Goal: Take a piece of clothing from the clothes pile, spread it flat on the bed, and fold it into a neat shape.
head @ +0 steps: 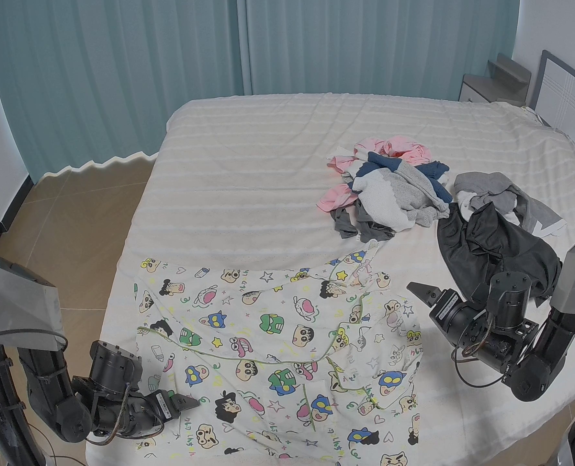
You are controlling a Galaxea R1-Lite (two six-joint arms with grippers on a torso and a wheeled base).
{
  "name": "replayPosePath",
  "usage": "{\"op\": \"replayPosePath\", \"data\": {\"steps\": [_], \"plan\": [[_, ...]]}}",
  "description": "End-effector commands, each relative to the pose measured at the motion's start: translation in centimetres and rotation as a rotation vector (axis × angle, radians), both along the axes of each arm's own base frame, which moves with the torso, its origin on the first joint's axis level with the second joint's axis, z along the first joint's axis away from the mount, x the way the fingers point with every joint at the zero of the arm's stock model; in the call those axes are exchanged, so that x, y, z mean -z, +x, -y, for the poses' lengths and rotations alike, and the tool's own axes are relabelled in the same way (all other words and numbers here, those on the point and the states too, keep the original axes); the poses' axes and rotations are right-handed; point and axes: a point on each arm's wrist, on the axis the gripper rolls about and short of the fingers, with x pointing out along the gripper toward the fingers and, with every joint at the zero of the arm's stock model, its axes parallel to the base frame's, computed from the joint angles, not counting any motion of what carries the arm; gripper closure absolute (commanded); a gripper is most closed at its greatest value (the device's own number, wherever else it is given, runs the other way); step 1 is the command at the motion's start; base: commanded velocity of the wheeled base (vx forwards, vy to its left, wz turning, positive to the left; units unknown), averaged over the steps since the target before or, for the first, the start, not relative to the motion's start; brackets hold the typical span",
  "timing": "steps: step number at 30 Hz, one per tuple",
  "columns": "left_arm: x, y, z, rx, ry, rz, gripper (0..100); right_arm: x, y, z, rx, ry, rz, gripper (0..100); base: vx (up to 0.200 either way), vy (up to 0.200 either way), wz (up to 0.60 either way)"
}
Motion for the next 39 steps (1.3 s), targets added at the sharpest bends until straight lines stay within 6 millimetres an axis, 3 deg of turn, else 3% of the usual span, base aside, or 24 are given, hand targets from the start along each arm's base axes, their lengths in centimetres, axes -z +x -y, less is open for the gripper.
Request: {"op": "replayPosePath", "data": {"steps": [1, 4, 5, 27, 39], "plan": [[0.2, 0.6, -0.1, -0.034, -0.008, 0.003, 0, 0.0, 0.0, -0.1, -0.002, 0.000, 0.000, 0, 0.000, 0.000, 0.00], [0.4, 0.9, -0.1, -0.056, 0.019, 0.007, 0, 0.0, 0.0, -0.1, -0.002, 0.004, 0.010, 0, 0.000, 0.000, 0.00], [0.5, 1.0, -0.1, -0.064, 0.026, 0.011, 100, 0.0, 0.0, -0.1, -0.002, 0.005, 0.013, 0, 0.000, 0.000, 0.00], [-0.1, 2.0, -1.2, -0.175, 0.084, 0.145, 100, -0.1, 0.1, -0.1, -0.002, 0.007, 0.018, 0, 0.000, 0.000, 0.00], [-1.0, 3.8, -4.6, -0.261, 0.093, 0.278, 100, 0.1, 0.1, -0.1, -0.002, 0.004, 0.013, 0, 0.000, 0.000, 0.00]]}}
